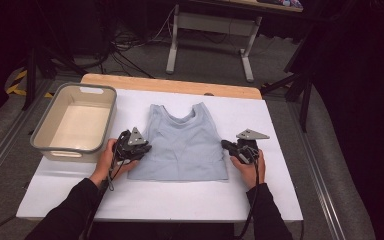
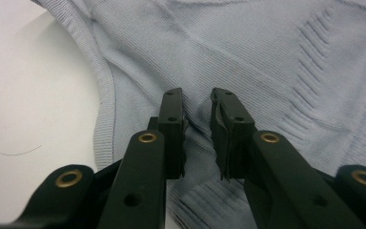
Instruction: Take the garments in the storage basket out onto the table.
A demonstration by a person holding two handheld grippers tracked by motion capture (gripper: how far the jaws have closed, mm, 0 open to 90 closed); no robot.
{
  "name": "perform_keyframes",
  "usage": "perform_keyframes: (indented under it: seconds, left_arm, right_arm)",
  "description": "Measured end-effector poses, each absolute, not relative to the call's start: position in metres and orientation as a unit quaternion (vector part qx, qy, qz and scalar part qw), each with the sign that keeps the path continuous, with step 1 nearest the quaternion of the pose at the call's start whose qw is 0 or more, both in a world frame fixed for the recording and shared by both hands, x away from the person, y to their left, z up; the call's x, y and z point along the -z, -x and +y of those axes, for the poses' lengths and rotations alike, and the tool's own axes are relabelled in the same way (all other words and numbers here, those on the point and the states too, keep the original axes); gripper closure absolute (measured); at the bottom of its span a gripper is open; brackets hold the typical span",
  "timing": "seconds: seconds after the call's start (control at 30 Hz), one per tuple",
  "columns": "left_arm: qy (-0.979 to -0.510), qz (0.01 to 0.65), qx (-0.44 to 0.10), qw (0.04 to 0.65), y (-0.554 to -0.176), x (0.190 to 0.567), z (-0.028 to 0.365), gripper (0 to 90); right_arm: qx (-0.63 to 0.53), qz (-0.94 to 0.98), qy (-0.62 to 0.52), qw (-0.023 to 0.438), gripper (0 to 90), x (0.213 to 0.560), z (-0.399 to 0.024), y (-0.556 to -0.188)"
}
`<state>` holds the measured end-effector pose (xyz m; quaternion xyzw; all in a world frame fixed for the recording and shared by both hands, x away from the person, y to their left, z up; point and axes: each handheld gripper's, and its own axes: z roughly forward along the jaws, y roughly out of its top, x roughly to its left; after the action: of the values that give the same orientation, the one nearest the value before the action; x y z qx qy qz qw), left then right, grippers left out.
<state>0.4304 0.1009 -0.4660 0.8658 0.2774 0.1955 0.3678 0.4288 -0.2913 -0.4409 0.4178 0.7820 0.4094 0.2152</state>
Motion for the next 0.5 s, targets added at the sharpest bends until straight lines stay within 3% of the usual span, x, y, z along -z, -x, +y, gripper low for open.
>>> perform_keyframes:
  seconds: [0.33,0.37,0.5]
  left_arm:
    - [-0.865,0.278,-0.204,0.363,-0.428,0.466,0.101,75.3]
    - [-0.865,0.281,-0.202,0.365,-0.428,0.466,0.101,75.3]
    - [-0.862,0.286,-0.205,0.365,-0.427,0.467,0.101,74.6]
  right_arm:
    - [-0.414,0.777,-0.403,0.25,86.5,0.427,-0.289,-0.419]
    - [-0.413,0.773,-0.407,0.256,76.1,0.428,-0.289,-0.419]
    - [-0.403,0.766,-0.426,0.264,57.1,0.433,-0.291,-0.427]
